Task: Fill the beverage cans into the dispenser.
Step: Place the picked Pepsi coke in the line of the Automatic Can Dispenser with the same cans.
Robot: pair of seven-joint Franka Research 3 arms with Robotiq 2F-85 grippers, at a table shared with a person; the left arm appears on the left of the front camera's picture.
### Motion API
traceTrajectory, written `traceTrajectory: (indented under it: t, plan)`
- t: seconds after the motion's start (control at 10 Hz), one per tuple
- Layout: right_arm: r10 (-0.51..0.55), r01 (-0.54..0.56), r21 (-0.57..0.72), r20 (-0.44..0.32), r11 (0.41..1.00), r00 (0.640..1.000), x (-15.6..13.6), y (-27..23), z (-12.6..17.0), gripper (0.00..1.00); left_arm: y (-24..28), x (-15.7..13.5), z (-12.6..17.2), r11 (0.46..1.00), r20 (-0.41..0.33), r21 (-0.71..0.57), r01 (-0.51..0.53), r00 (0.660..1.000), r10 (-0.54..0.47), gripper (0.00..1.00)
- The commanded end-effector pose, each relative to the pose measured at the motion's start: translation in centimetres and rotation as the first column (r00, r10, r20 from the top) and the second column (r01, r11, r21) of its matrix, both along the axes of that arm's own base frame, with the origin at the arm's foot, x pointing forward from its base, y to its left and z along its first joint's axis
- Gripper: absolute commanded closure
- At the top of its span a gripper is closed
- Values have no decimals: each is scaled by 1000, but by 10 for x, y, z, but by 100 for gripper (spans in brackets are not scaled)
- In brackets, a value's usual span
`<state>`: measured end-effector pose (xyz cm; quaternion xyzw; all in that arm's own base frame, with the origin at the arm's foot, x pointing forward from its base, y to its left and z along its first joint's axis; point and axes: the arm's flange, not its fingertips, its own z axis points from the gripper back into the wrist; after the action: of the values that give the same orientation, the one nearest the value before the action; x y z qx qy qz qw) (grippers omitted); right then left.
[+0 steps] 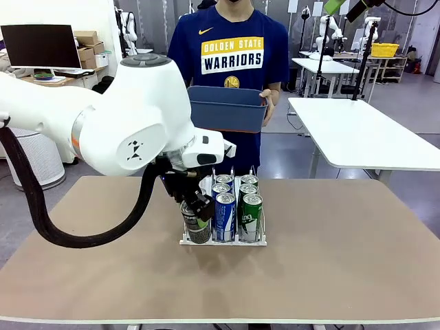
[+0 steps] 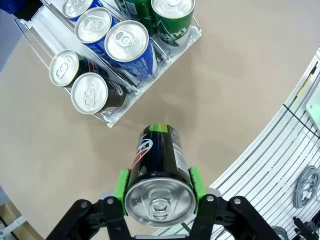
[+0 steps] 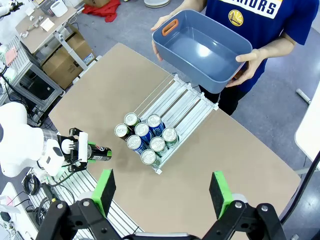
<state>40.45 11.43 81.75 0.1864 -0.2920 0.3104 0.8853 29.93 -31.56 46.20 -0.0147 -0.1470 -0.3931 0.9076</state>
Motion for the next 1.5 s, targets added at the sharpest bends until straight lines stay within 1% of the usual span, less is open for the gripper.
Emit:
traceTrajectory:
  t: [0.0,0.1,0.2,0.3,0.4,0.5,0.6,0.7,0.8,1.1,1.4]
  plan:
    - [0,0,0,0,1000,1000,-1,0,0,0,4,4,-6,999,11,-43,-2,1000,2,42]
    - [0,0,0,0,1000,1000,-1,0,0,0,-8,-2,16,993,-13,-119,-10,1000,8,42]
    - [0,0,0,0,1000,1000,-1,0,0,0,1,2,-5,1000,2,-4,-2,1000,2,42]
    - [0,0,0,0,1000,1000,-1,0,0,0,1,2,-5,1000,2,-4,-2,1000,2,42]
    - [0,0,0,0,1000,1000,-1,0,0,0,-2,1,0,999,-2,-35,-10,1000,10,42]
    - [0,0,0,0,1000,1000,-1,0,0,0,-9,4,-10,1000,-21,-1,-19,1000,19,42]
    - [0,0,0,0,1000,1000,-1,0,0,0,-8,16,-21,998,-30,-21,-62,998,61,42]
    - [0,0,0,0,1000,1000,-1,0,0,0,-2,26,-31,996,-22,-32,-88,996,88,42]
    - [0,0,0,0,1000,1000,-1,0,0,0,2,34,-35,994,-25,-41,-102,995,101,42]
    - [0,0,0,0,1000,1000,-1,0,0,0,9,52,-40,988,8,-50,-147,989,147,42]
    - [0,0,0,0,1000,1000,-1,0,0,0,11,83,-35,979,43,-66,-190,980,193,42]
